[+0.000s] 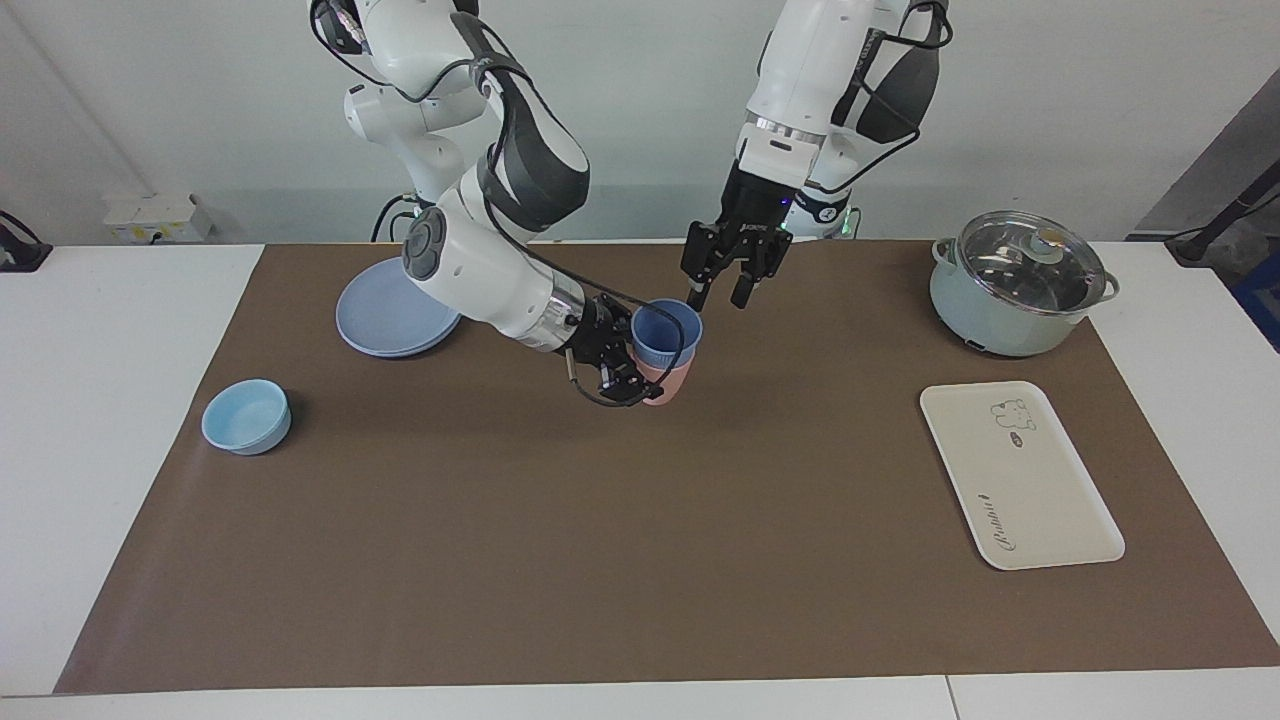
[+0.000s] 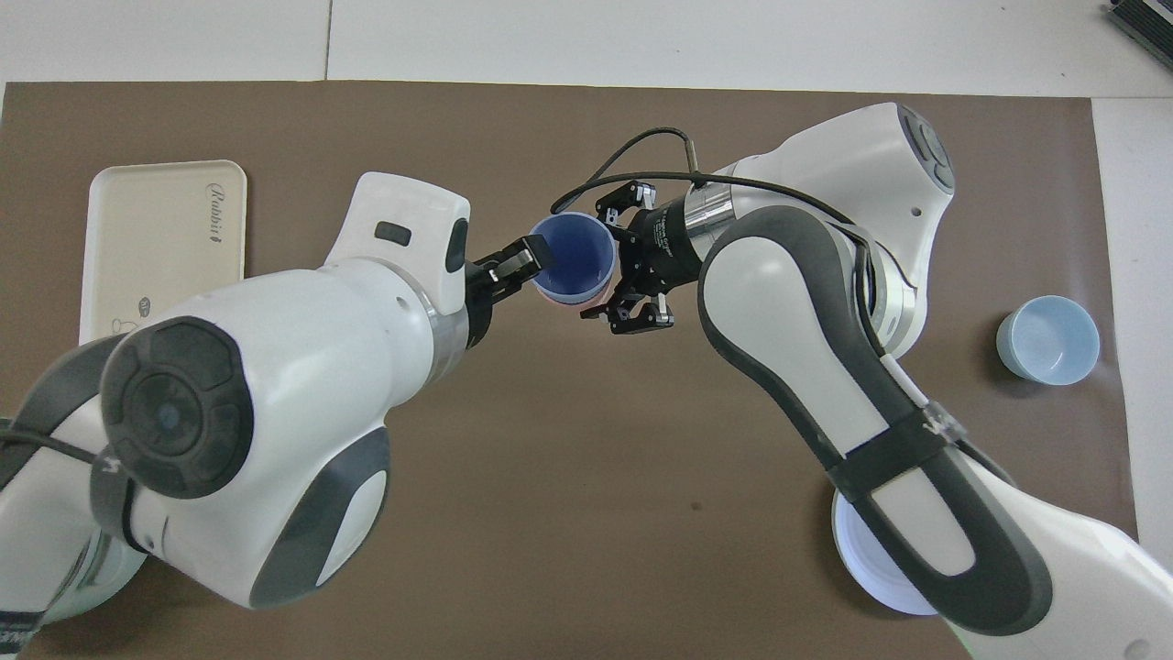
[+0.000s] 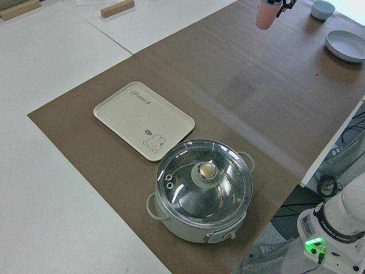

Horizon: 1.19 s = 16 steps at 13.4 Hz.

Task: Place cup on tray
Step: 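Carry the blue cup to the tray with the left gripper while the right gripper withdraws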

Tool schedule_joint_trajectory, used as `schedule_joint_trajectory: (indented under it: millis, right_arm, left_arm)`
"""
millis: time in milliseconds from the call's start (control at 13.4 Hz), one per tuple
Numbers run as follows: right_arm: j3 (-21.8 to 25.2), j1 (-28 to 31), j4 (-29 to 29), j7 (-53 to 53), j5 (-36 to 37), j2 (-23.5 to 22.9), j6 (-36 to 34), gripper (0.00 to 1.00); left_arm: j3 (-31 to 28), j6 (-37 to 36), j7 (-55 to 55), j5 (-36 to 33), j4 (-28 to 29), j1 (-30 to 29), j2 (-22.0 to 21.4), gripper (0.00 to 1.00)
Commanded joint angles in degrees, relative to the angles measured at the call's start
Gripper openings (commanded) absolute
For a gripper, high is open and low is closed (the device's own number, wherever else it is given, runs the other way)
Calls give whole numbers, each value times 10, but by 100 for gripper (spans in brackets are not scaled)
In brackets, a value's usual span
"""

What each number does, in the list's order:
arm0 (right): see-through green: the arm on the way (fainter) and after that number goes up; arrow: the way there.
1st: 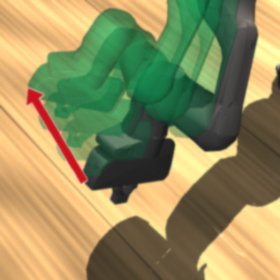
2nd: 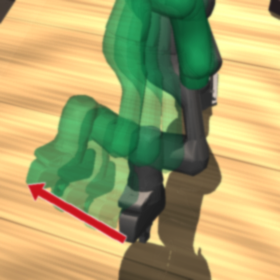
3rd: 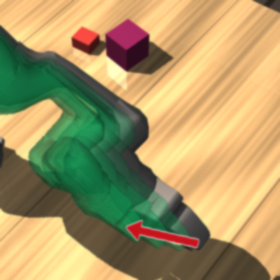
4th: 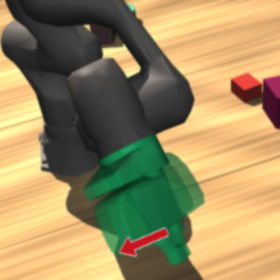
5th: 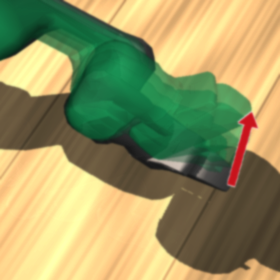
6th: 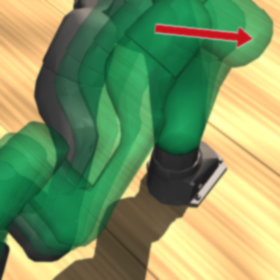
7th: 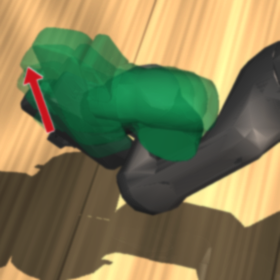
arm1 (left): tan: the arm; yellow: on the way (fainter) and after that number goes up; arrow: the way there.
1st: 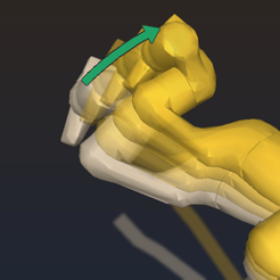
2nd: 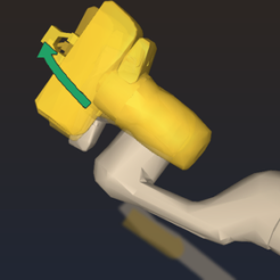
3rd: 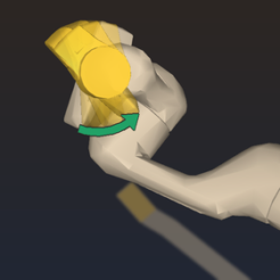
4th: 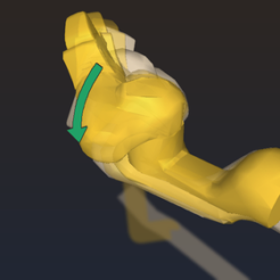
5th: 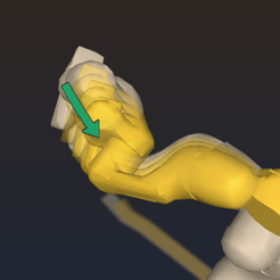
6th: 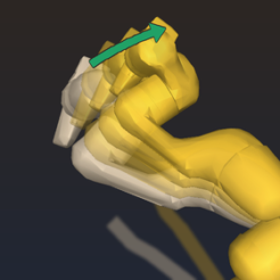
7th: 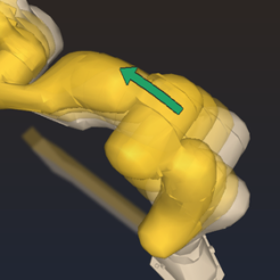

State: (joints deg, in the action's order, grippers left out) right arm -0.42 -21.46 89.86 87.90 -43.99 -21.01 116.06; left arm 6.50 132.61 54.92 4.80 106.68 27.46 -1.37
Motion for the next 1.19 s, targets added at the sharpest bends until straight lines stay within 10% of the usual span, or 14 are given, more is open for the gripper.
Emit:
schedule_joint_trajectory:
  millis: [0, 74, 149, 670, 1117]
  right_arm:
    - [1, -1, 15, 6, -4, 13, 16, 0]
    - [0, -1, 15, 7, -4, 13, 17, 0]
    - [1, -1, 15, 7, -4, 13, 17, 0]
    - [1, 0, 15, 3, -4, 13, 18, 0]
    - [4, 61, 24, -4, -14, 11, 15, 0]
  left_arm:
    - [-10, 17, 6, 8, -6, 18, 20, 59]
    - [-10, 17, 14, 8, -7, 18, 25, 19]
    - [-10, 21, 17, 7, -6, 17, 27, 0]
    - [-21, -109, 47, 5, -107, 7, 11, 0]
    - [-30, -229, -88, 6, -108, -150, -35, 0]
